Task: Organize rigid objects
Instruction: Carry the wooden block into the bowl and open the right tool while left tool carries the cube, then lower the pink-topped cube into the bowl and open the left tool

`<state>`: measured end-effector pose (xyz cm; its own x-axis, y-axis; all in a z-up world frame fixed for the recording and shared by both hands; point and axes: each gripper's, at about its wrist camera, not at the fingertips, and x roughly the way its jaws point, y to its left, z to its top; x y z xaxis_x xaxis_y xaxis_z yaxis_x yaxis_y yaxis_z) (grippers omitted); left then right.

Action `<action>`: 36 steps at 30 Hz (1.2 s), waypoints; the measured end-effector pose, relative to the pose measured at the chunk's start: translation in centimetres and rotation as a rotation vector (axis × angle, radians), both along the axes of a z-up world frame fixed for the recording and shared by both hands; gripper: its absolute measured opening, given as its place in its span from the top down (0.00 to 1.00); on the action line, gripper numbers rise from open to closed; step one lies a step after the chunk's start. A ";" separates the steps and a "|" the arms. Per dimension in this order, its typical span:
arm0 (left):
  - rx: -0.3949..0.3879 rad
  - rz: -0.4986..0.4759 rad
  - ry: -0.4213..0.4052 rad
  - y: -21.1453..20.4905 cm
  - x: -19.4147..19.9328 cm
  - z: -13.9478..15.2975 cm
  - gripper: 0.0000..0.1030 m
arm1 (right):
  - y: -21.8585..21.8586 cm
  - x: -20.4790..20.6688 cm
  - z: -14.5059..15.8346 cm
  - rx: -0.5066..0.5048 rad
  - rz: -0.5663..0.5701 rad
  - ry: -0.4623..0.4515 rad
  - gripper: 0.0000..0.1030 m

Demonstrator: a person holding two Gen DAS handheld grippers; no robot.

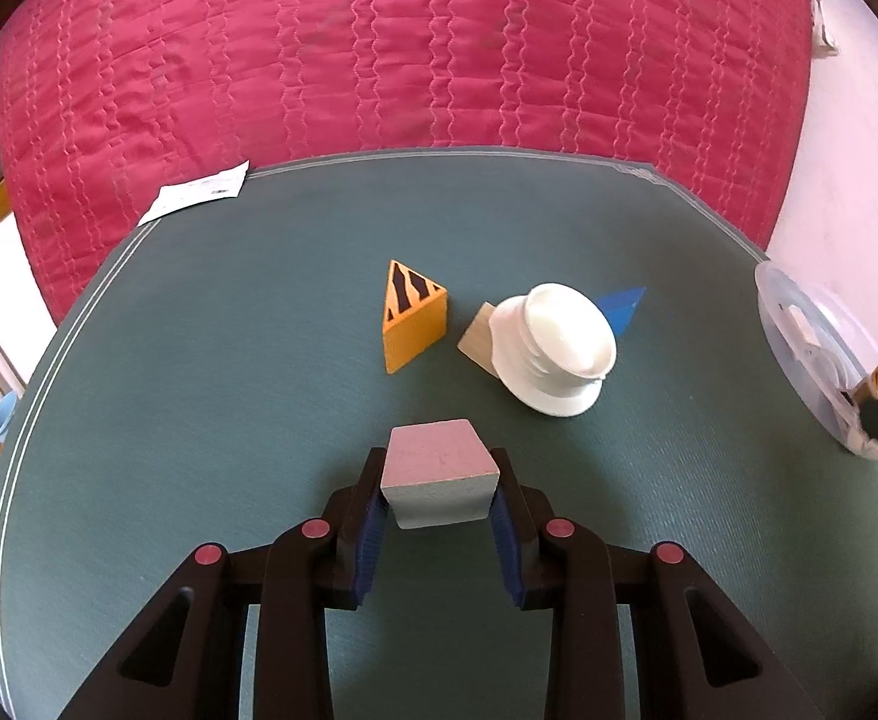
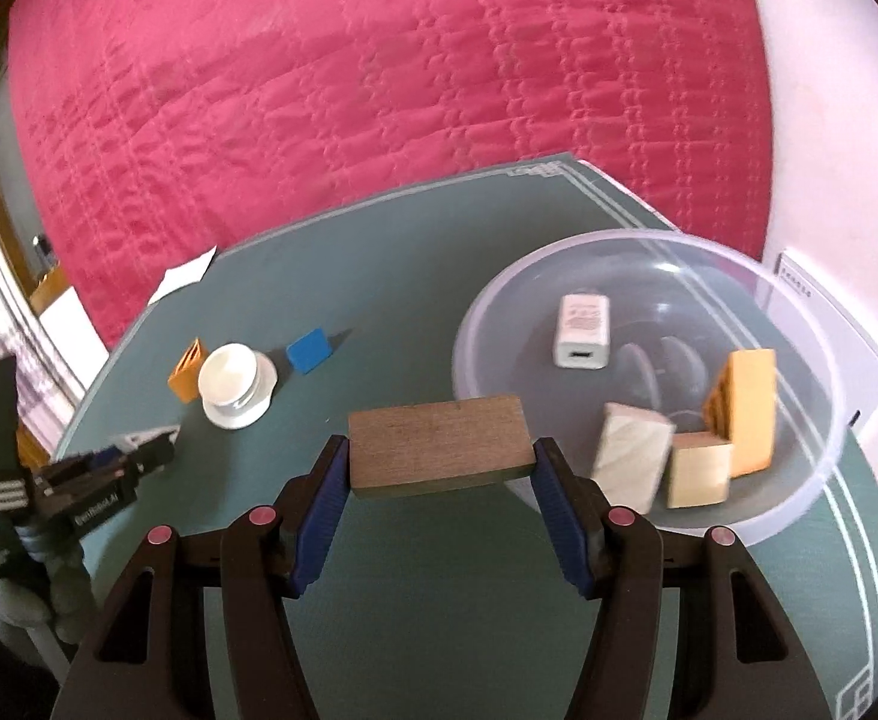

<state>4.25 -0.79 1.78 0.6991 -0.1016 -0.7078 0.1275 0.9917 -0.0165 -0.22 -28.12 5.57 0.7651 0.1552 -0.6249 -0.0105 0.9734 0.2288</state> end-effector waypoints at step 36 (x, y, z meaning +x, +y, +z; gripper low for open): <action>0.007 -0.160 -0.014 -8.8 -0.5 2.4 0.67 | -9.7 -1.1 1.0 -0.158 -0.387 -0.183 0.36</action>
<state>3.78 -9.62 4.22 0.6839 -0.2075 -0.6994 0.2844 0.9587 -0.0064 -1.36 -37.79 6.53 0.8483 -0.2503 -0.4667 0.3344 0.9365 0.1055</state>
